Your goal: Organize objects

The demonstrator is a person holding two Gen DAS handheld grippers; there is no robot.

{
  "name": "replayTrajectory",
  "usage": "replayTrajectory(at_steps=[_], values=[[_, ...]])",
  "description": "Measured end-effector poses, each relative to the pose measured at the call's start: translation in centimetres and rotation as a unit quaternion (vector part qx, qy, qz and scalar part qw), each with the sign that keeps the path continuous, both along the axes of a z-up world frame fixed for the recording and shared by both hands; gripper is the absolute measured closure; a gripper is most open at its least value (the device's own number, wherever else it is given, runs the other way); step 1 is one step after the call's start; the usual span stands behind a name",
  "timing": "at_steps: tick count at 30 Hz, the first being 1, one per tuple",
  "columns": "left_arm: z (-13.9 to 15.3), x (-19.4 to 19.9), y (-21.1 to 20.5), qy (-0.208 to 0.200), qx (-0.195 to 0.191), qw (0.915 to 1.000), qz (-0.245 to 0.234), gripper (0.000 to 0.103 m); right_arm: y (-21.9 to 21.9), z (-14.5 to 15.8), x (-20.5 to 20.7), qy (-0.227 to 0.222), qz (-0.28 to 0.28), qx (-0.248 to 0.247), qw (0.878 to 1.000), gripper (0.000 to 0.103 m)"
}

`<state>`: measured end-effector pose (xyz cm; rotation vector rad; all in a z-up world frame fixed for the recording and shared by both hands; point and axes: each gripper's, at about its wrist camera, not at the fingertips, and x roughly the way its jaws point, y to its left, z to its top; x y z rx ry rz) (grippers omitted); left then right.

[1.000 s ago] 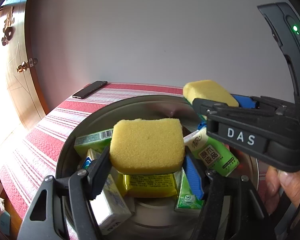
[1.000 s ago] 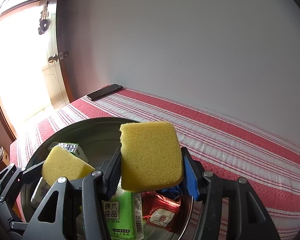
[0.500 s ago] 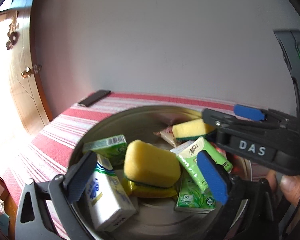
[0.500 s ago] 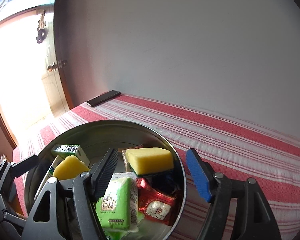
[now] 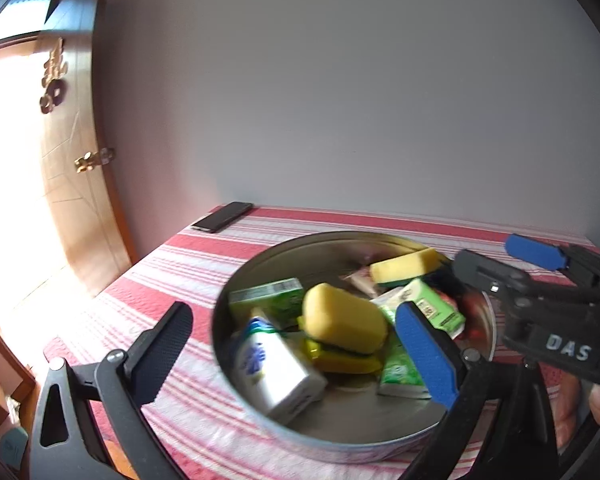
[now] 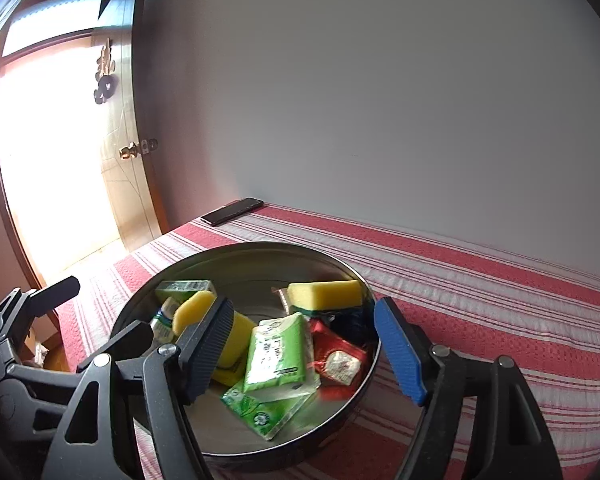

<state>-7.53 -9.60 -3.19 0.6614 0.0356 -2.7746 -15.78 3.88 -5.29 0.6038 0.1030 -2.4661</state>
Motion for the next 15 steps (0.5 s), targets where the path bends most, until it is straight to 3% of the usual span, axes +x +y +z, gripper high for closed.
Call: replayTrajectory(at_steps=[15], values=[[-1.1,0.0,-1.0,-0.007,-0.020,0.9994,0.027,0.000,-0.1,0.0,0.9,0.003,0.006,-0.006,1.000,0.027]])
